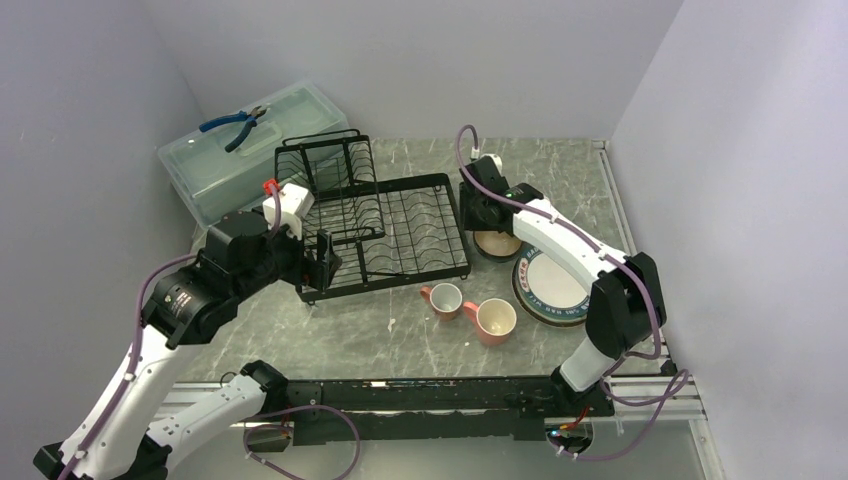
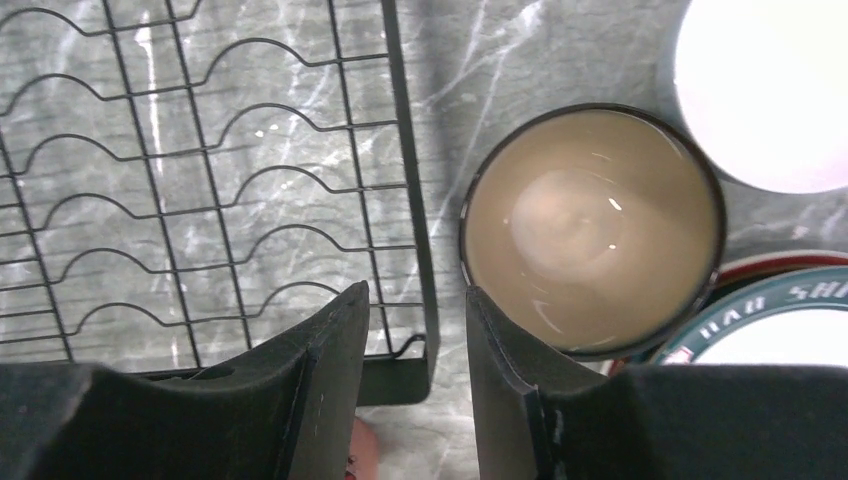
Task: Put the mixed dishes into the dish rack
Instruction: Adjust the dish rack at the center of the board.
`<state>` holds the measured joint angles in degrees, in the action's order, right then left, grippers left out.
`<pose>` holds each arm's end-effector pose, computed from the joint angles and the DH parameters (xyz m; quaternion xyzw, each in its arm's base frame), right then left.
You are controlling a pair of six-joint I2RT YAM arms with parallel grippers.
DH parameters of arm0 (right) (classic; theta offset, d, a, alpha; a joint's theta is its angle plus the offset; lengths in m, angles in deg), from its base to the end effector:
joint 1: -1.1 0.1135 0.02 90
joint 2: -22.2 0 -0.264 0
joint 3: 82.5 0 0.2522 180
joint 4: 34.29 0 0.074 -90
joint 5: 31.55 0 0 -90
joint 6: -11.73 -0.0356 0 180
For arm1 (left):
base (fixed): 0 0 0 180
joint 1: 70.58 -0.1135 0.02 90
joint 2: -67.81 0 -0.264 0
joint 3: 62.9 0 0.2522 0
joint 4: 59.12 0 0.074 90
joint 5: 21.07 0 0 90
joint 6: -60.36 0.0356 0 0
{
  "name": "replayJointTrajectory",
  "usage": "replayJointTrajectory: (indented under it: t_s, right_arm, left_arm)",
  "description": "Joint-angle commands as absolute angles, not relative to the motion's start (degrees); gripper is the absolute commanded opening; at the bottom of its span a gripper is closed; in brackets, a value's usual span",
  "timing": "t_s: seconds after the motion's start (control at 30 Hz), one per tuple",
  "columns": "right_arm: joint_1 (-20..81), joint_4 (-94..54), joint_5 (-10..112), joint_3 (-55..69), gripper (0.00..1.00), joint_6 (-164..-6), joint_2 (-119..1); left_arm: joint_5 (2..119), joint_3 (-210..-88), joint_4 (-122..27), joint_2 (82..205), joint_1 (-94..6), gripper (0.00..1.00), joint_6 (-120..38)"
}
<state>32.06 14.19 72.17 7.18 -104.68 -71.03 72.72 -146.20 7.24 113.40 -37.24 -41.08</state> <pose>0.3074 0.1746 0.2759 0.0016 0.9396 0.0559 0.3376 0.1106 -0.0700 0.4038 0.1467 0.8472 -0.1679 0.4823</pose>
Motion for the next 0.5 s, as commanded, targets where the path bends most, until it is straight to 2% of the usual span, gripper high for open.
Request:
replayJointTrajectory:
  t_s: [0.0, 0.47]
  right_arm:
    - [31.7, 18.7, 76.5, 8.1, 0.44, -100.8, -69.9]
    - [23.2, 18.5, 76.3, 1.3, 0.49, -100.0, -67.0]
  left_arm:
    - [72.4, -145.8, 3.8, 113.1, -37.4, 0.99, -39.9]
    - [69.5, -146.8, 3.7, 114.1, -37.4, 0.99, -40.0]
